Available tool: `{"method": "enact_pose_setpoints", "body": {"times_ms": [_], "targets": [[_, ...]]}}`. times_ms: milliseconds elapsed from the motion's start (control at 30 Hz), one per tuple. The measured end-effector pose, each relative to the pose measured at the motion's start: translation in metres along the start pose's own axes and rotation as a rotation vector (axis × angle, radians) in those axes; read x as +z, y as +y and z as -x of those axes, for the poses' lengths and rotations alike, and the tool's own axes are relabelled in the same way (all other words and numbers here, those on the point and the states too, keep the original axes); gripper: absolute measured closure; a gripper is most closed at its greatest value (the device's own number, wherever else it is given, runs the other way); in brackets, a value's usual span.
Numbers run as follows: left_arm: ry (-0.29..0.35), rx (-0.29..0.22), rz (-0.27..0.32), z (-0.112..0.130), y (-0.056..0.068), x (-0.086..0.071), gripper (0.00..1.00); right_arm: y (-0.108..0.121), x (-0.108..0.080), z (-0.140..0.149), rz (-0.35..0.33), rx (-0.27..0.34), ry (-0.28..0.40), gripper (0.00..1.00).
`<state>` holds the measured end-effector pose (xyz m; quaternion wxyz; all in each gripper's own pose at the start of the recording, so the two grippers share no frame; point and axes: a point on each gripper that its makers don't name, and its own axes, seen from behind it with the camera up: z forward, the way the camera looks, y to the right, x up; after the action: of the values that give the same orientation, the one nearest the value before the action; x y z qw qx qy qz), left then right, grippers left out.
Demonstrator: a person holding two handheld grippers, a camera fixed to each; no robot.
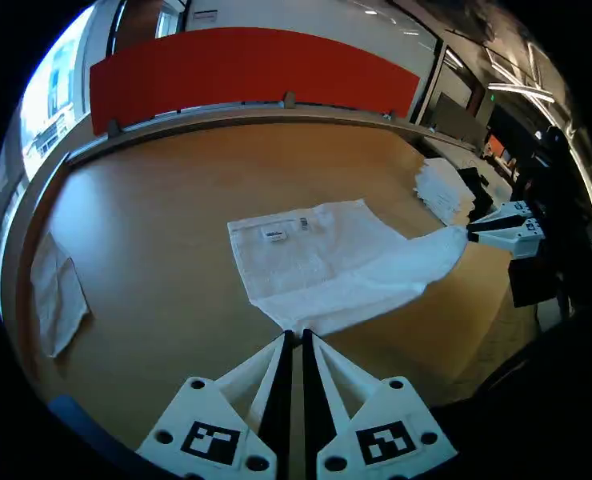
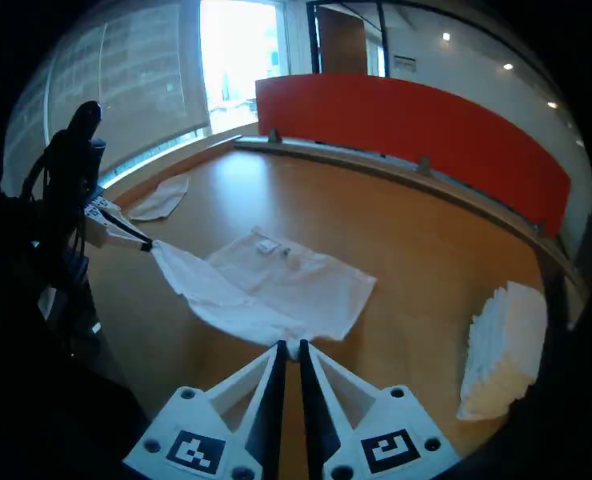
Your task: Fold towel
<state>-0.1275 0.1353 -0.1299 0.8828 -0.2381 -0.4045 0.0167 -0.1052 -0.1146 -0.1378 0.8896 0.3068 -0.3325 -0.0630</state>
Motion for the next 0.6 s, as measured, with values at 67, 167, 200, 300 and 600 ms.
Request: {"method": "enact_pose_setpoints", "body": {"times_ms": [67,167,200,300,600], "targets": [[0.0,-0.003,-0.001,0.0,0.0,0.0,0.92,0.0,0.001,0.0,-0.001,0.0,-0.001,0.88],[0.001,-0.001,-0.003,0.0,-0.001,0.001,0.92,0.0,0.002,0.0,-0.002,-0.004,-0.003,0.88],[0.001,0.0,-0.004,-0.001,-0.001,0.001,0.92,0.0,0.003,-0.001,-0.002,-0.005,-0.002,0.88],[0.004,0.003,-0.005,-0.003,-0.002,0.001,0.92,0.001,0.004,-0.003,0.001,-0.009,0.0,0.88],[0.026,-0.009,-0.016,-0.019,-0.009,0.008,0.92,0.013,0.015,-0.015,0.019,-0.015,0.009,0.88]]}}
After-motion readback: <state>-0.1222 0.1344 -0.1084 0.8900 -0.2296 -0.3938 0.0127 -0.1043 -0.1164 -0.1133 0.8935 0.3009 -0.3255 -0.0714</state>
